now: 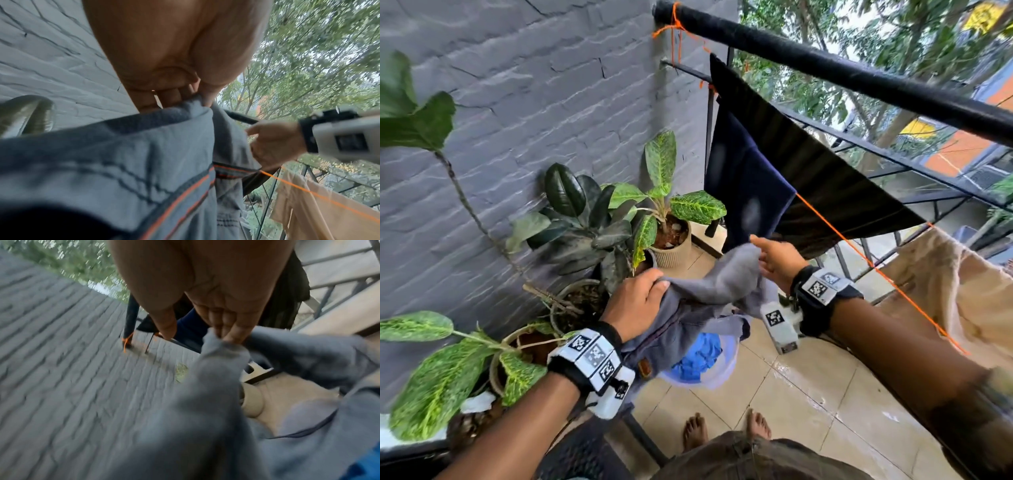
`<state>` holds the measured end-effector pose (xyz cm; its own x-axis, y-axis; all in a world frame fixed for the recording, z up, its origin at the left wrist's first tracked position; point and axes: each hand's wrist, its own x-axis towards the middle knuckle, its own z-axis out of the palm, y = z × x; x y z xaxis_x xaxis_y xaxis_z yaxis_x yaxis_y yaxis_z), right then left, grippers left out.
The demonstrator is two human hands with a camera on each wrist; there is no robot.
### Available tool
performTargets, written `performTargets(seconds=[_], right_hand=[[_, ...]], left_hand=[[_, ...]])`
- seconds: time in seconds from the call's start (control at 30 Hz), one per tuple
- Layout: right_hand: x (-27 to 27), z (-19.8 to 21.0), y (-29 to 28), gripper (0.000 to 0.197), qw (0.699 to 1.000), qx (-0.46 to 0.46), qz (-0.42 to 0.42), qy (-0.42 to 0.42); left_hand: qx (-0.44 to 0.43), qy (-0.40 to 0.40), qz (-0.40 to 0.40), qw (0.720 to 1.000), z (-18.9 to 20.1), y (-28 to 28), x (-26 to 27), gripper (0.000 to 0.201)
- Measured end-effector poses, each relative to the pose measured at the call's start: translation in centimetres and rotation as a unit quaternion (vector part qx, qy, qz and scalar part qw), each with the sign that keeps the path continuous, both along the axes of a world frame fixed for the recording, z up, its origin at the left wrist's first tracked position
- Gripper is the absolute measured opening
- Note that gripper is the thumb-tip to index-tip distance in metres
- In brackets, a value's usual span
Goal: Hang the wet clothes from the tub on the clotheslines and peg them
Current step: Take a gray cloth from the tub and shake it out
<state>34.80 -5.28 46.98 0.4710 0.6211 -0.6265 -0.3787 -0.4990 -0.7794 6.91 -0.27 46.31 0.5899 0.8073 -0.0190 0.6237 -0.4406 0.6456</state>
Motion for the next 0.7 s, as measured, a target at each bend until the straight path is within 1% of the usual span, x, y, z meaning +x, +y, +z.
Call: performTargets(seconds=[0.03, 0.07, 0.1, 0.17, 0.2, 0.23, 0.27, 0.3, 0.33, 0.37, 0.4, 0.43, 0.47, 0.5, 0.53, 0.57, 0.63, 0.7], right_hand=[[-0.3, -0.7, -0.3, 0.015, 0.997, -0.013, 0.046, -0.054], [-0.8, -1.2, -0.9, 0.013, 0.988, -0.014, 0.116, -0.104], [-1.4, -1.6, -1.5, 0.023, 0.969, -0.004, 0.194, -0.153], [-2.8, -1.8, -2.4, 0.064, 0.913, 0.054, 0.336, -0.224], [-3.5, -1.6, -2.8, 0.076, 0.879, 0.101, 0.395, -0.247], [-4.1, -1.7, -2.9, 0.082, 0.838, 0.15, 0.444, -0.279], [-4.5, -2.1, -2.9, 0.086, 0.795, 0.18, 0.475, -0.332], [-4.9, -2.4, -2.6, 0.087, 0.77, 0.184, 0.482, -0.376], [-5.1, -2.3, -2.1, 0.082, 0.761, 0.167, 0.472, -0.411], [-5.1, -2.0, -1.6, 0.071, 0.763, 0.151, 0.451, -0.438], [-5.0, -1.6, -1.0, 0.053, 0.763, 0.138, 0.43, -0.463], [-5.0, -0.9, -0.4, 0.034, 0.754, 0.128, 0.421, -0.487], [-5.1, -0.2, 0.2, 0.021, 0.741, 0.124, 0.424, -0.505], [-5.2, 0.5, 0.8, 0.015, 0.724, 0.131, 0.428, -0.525], [-5.3, 1.1, 1.2, 0.015, 0.71, 0.137, 0.43, -0.541], [-5.6, 1.8, 1.6, 0.014, 0.706, 0.151, 0.428, -0.544], [-6.2, 3.3, 2.3, 0.009, 0.722, 0.193, 0.417, -0.517], [-6.8, 4.9, 3.0, 0.012, 0.745, 0.229, 0.405, -0.479]], left_hand=[[0.016, -0.009, -0.001, 1.0, 0.6, 0.2, 0.5, 0.053], [0.032, -0.011, -0.007, 0.999, 1.1, 0.3, 1.0, 0.052], [0.046, -0.007, -0.017, 0.999, 1.4, 0.4, 1.6, 0.049], [0.069, 0.006, -0.019, 0.997, 1.6, 0.5, 2.6, 0.041], [0.071, 0.007, -0.015, 0.997, 1.7, 0.6, 3.0, 0.039], [0.07, 0.005, -0.01, 0.998, 1.7, 0.6, 3.2, 0.038], [0.067, 0.001, -0.011, 0.998, 1.8, 0.6, 3.3, 0.037], [0.065, -0.003, -0.014, 0.998, 2.1, 0.6, 3.2, 0.037], [0.064, -0.008, -0.019, 0.998, 2.4, 0.6, 3.1, 0.036], [0.064, -0.016, -0.022, 0.998, 2.7, 0.7, 3.1, 0.036], [0.065, -0.027, -0.024, 0.997, 3.1, 0.8, 3.0, 0.034], [0.066, -0.037, -0.023, 0.997, 3.4, 1.0, 2.9, 0.032], [0.07, -0.043, -0.021, 0.996, 3.7, 1.2, 2.7, 0.032], [0.075, -0.05, -0.014, 0.996, 4.0, 1.4, 2.5, 0.032], [0.079, -0.058, -0.003, 0.995, 4.2, 1.7, 2.4, 0.033], [0.081, -0.076, 0.014, 0.994, 4.5, 2.0, 2.1, 0.033], [0.068, -0.127, 0.047, 0.988, 5.0, 2.5, 1.4, 0.031], [0.033, -0.176, 0.067, 0.981, 5.4, 2.8, 0.8, 0.03]])
